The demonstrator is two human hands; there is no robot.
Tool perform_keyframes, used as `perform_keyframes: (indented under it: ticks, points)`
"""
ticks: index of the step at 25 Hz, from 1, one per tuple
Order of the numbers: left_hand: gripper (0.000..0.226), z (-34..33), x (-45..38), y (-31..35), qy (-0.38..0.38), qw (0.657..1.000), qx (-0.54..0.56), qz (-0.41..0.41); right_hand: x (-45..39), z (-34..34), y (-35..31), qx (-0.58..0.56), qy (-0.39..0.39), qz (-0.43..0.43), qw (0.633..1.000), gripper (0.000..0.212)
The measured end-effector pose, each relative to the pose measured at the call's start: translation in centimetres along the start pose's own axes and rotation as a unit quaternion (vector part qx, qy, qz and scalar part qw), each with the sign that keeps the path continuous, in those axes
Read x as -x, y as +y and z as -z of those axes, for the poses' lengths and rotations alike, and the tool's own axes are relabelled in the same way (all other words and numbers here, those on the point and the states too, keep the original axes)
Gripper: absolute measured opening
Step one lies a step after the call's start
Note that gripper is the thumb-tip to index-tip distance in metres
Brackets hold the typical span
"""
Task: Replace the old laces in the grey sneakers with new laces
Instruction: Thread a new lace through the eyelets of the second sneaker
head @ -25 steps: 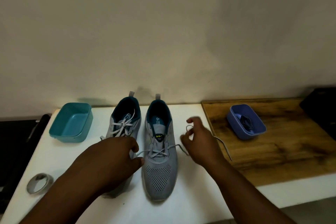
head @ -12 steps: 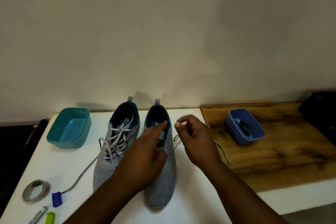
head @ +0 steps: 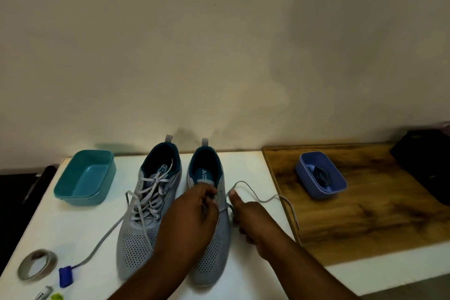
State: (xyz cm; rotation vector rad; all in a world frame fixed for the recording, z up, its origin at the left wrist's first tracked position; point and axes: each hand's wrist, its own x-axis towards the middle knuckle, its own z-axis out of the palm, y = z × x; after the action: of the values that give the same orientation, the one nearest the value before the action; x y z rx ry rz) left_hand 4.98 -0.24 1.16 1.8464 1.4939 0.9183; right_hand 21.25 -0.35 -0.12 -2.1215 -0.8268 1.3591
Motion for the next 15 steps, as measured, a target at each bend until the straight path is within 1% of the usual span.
perform_keyframes:
  ticks: [1,2,4,5,6,7,8,9,10,11,12,13,14,15]
  points:
    - [0.024,-0.2,0.0,-0.4,-0.007,1.000,-0.015,-0.018,-0.2,-0.6,0.2,-0.009,-0.021,0.001,1.000,0.052]
    - [0.030,-0.3,0.0,-0.5,-0.026,0.999,-0.023,-0.037,-0.3,-1.1,0.0,-0.032,-0.020,0.020,0.999,0.039]
    - [0.044,-0.8,0.2,-0.7,-0.069,0.994,-0.038,-0.078,0.1,-1.6,-0.7,-0.116,0.021,0.081,0.990,0.014]
    - [0.046,-1.2,0.4,-0.5,-0.080,0.994,-0.019,-0.078,0.6,-1.4,-1.4,-0.169,0.045,0.120,0.977,0.011]
    - [0.040,-1.2,0.5,0.2,-0.086,0.995,0.052,-0.030,1.3,-0.9,-2.0,-0.214,0.056,0.168,0.961,0.015]
    - [0.037,-0.8,0.4,1.2,-0.100,0.982,0.154,0.046,2.3,-0.2,-2.9,-0.245,0.034,0.223,0.943,0.021]
    - [0.053,-0.3,-0.1,2.0,-0.125,0.948,0.259,0.140,3.5,0.4,-3.5,-0.246,-0.023,0.280,0.928,0.024]
    - [0.072,0.3,-0.8,2.2,-0.156,0.900,0.350,0.207,4.9,0.9,-4.0,-0.229,-0.101,0.324,0.913,0.025]
    - [0.080,1.3,-1.3,2.5,-0.184,0.865,0.409,0.226,6.1,1.1,-4.3,-0.189,-0.181,0.341,0.903,0.024]
    - [0.073,2.3,-1.7,3.0,-0.189,0.851,0.434,0.226,7.0,1.1,-4.3,-0.139,-0.254,0.338,0.896,0.024]
    - [0.058,3.4,-1.9,3.5,-0.178,0.854,0.441,0.212,7.4,1.0,-3.8,-0.076,-0.307,0.327,0.890,0.025]
    - [0.043,4.1,-2.0,3.9,-0.156,0.861,0.443,0.196,7.5,0.7,-3.3,-0.010,-0.331,0.314,0.890,0.025]
    - [0.031,4.6,-2.0,4.1,-0.131,0.868,0.447,0.173,7.3,0.5,-2.9,0.034,-0.330,0.301,0.894,0.024]
    - [0.022,4.9,-1.9,4.2,-0.108,0.881,0.436,0.147,7.1,0.3,-2.8,0.040,-0.303,0.282,0.909,0.022]
